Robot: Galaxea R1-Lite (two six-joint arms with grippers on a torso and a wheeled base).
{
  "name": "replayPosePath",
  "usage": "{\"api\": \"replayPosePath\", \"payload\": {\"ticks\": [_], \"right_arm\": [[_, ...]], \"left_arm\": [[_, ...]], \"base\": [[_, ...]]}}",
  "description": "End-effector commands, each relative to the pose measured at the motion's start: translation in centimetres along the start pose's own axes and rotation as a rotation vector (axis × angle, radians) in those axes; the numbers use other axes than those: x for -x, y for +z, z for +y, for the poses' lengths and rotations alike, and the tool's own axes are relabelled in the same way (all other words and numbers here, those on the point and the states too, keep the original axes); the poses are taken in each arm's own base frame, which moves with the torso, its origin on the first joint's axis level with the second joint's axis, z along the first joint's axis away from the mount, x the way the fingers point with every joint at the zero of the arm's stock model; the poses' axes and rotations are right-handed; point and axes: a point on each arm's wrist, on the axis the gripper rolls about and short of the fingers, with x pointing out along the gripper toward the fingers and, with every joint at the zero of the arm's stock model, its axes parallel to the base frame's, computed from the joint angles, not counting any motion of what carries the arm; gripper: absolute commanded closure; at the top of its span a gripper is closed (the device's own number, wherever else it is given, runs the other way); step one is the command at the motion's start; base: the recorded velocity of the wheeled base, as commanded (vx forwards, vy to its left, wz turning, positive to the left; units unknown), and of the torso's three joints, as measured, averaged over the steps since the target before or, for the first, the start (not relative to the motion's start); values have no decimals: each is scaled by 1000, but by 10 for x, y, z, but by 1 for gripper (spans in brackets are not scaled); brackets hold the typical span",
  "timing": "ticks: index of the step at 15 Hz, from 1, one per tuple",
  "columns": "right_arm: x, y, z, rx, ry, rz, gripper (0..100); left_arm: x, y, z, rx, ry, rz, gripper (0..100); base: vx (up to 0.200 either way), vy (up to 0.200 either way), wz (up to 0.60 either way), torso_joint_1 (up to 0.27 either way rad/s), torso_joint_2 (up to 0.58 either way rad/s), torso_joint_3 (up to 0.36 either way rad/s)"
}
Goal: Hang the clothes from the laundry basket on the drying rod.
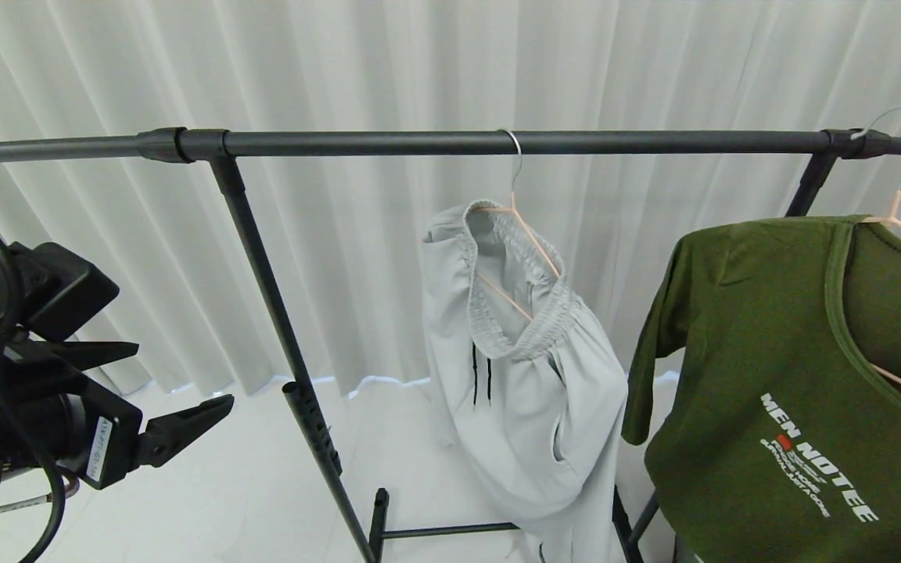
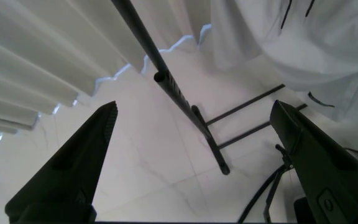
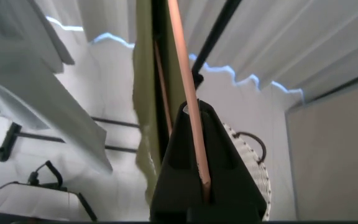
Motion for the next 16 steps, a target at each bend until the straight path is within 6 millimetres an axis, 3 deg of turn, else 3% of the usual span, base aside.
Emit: {"api": "replayPosePath", "payload": {"ticks": [1, 6, 10, 13, 16], "right_arm": [[-13, 1, -1, -1, 7, 16, 100], [-95, 18, -14, 0, -5, -13, 100], [-149, 37, -23, -1, -6, -8, 100], [-169, 40, -27, -3, -8, 1, 100], [-174, 35, -27, -6, -7, 20, 100]], "left_arm": [[3, 1, -2, -7, -9, -15, 0], [12, 0, -5, -15, -12, -45, 0], [16, -5, -9, -24, -24, -53, 0], [17, -4, -9, -24, -23, -56, 0], [17, -5, -9, -24, -24, -54, 0]], "base": [[0, 0, 0, 0, 0, 0], [0, 0, 0, 0, 0, 0], [0, 0, 0, 0, 0, 0], [0, 0, 0, 0, 0, 0], [0, 0, 0, 0, 0, 0]]}}
